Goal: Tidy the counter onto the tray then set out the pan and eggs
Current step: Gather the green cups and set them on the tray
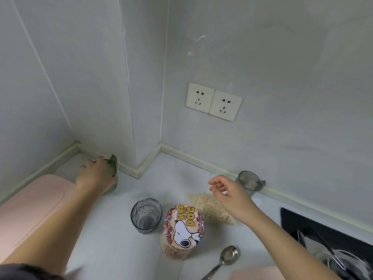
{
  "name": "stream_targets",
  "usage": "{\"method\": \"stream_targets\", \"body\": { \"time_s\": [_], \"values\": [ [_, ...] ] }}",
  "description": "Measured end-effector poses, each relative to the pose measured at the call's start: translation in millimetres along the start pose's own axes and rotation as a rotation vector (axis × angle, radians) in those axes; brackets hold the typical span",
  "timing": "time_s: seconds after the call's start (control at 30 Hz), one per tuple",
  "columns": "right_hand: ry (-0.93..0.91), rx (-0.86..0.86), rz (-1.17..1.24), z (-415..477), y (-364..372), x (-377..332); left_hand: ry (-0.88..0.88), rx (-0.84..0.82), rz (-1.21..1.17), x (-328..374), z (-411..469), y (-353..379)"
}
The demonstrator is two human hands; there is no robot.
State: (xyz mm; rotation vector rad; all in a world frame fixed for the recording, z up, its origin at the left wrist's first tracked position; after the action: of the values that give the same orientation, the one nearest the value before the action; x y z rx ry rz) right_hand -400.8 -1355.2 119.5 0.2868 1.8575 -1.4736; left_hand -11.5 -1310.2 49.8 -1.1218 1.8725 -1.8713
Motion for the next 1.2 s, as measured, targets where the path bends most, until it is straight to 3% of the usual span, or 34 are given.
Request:
{"method": "stream_targets", "body": {
  "time_s": [0.23, 0.47, 0.77, 0.97, 1.2],
  "values": [
    [0.177, 0.068, -0.339, 37.0, -37.5, 73.7, 0.218, 0.025, -0.054, 60.3, -69.5, -31.3],
    [0.315, -0.018, -0.545, 56.9, -53.8, 118.1, 0.445, 0.006, -0.004, 130.3, -103.2, -35.3],
    [0.390, -0.151, -0.613, 65.1, -55.0, 148.3, 0.566, -0.117, 0.010, 186.9, -124.3, 3.4],
    [0.376, -0.103, -0.615, 57.5, -53.4, 139.9, 0.620, -0.099, -0.067, 205.8, -132.0, 14.7],
    [0.231, 0.078, -0.502, 10.7, -68.0, 94.8, 0.754, -0.016, -0.192, 219.7, -148.6, 12.5]
  ]
}}
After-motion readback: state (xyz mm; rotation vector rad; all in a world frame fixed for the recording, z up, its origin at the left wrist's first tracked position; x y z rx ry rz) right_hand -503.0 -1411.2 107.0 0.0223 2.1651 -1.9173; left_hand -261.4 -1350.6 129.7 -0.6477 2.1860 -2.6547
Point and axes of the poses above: each hand's wrist, its own z-axis towards the middle knuckle, its own y-axis out of the palm, x = y × z, the point moved 4 cm from there along z, towards the middle knuckle, and after that the axes turned 8 degrees about -z, right-handed, at the moved point
